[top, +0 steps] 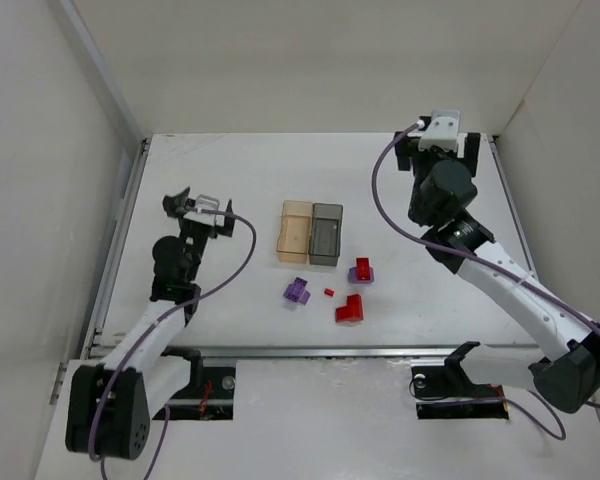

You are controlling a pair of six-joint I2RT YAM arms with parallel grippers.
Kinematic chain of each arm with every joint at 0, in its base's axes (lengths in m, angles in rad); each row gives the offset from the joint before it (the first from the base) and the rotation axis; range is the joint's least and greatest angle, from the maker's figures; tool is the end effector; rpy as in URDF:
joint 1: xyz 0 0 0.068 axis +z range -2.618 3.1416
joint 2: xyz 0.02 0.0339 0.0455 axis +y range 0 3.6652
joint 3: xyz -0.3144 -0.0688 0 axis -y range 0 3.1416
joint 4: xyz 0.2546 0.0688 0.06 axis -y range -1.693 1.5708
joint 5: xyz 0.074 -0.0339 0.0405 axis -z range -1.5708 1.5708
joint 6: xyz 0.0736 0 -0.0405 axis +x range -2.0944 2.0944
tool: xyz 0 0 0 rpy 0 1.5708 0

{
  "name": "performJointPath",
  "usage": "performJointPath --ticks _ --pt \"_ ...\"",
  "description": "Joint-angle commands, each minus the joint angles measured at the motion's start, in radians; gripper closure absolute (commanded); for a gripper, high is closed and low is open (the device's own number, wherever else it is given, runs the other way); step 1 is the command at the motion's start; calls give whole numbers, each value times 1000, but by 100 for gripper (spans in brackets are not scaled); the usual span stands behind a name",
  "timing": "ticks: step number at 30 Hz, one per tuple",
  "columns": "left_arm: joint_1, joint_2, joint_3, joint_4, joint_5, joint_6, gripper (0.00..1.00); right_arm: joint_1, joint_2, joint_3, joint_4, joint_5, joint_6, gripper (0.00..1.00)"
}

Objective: Sort the legos into containers by color

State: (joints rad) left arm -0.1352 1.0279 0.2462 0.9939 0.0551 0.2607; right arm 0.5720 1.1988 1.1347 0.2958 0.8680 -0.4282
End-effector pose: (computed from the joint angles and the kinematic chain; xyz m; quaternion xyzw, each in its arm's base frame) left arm 0.2221 -0.0343 0.2770 0.1445 0.6115 0.0315 0.7773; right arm 0.2675 0.1054 0.4779 0.0193 0.6522 -0.2092 0.7283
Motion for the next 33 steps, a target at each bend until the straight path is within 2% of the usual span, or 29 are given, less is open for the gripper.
performJointPath --ticks 1,2,3,4,5,7,8,9,10,11,13,17,25,29,33 --pt "-17 -149 221 -219 241 265 0 75 10 31 -154 97 14 0" --pt "-29 -149 255 -288 217 265 0 104 10 58 -345 10 69 0" --pt "-38 -149 290 -343 195 285 0 104 33 157 -489 -73 154 0" --pt "-38 -149 327 -403 158 307 0 95 50 215 -632 -168 356 0" --pt "-53 -149 396 -466 138 337 0 77 68 256 -832 -319 447 0" --pt "-78 -124 467 -657 112 357 0 52 110 289 -958 -409 651 0" --pt "-78 -105 502 -725 112 357 0 52 110 268 -1001 -432 710 6" --pt "-90 -95 562 -835 112 357 0 71 120 240 -1049 -476 761 7" --pt "-104 -85 597 -874 112 345 0 71 120 176 -1075 -498 866 10" --pt "-104 -84 597 -903 112 330 0 84 120 139 -1075 -498 914 10" --pt "-127 -84 607 -940 112 315 0 85 120 29 -1034 -595 966 16" --pt "-165 -120 556 -917 63 255 0 95 120 -56 -963 -632 1037 24" --pt "-221 -152 501 -903 -23 227 0 104 235 -78 -896 -652 1034 24" --pt "-239 -152 479 -891 -81 227 0 104 309 -58 -909 -601 1046 24" --pt "-248 -163 470 -891 -103 227 0 114 350 -36 -939 -532 1074 29"
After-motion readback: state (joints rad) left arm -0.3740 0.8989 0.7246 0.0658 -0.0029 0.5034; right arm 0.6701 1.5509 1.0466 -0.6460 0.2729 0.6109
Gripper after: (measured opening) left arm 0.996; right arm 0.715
